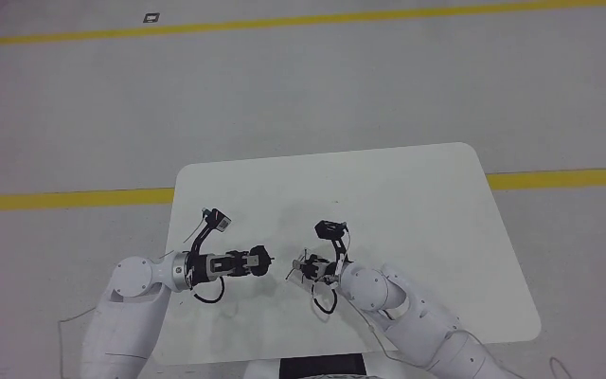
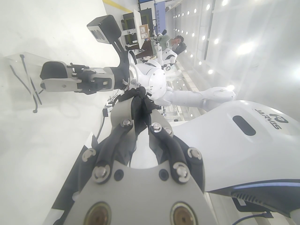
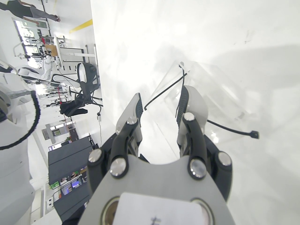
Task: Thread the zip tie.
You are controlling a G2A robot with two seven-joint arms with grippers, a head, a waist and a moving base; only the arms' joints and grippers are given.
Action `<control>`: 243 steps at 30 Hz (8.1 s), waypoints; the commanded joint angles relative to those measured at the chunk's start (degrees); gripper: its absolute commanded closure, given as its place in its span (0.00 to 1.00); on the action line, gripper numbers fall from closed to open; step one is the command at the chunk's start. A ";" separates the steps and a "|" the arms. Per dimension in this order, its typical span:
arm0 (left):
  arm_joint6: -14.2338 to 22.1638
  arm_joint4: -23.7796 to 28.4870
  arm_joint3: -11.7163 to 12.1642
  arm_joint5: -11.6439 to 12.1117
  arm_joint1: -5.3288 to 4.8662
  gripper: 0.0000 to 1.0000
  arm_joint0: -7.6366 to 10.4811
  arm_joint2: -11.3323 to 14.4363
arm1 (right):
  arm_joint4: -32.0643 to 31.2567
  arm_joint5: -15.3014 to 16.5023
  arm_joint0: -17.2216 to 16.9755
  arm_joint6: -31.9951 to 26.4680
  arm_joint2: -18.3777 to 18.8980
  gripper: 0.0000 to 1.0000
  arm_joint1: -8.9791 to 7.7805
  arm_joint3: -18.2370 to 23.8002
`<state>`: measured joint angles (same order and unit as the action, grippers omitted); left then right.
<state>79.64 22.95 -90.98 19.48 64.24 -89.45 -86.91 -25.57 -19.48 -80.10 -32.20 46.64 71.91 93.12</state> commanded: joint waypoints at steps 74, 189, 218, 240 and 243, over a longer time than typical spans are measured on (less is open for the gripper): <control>0.00 0.00 0.00 0.00 0.00 1.00 0.00 0.00 | -33.10 0.00 -9.24 -16.23 12.64 0.86 15.12 2.51; 0.00 0.00 0.00 0.00 0.00 1.00 0.00 0.00 | -49.78 0.00 -12.25 -21.15 13.39 0.10 23.08 3.13; 0.00 0.00 0.00 0.00 0.00 1.00 0.00 0.00 | -53.34 0.00 -15.34 -21.98 15.58 0.45 22.62 7.83; 0.00 0.00 0.00 0.00 0.00 1.00 0.00 0.00 | -55.97 0.00 -14.26 -21.61 13.42 0.58 22.31 6.23; 0.00 0.00 0.00 0.00 0.00 1.00 0.00 0.00 | -57.94 0.00 -13.83 -22.37 12.62 0.58 22.19 6.14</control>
<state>79.64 22.95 -90.98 19.48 64.24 -89.45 -86.91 -82.88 -19.48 -94.06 -54.30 59.51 94.14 99.27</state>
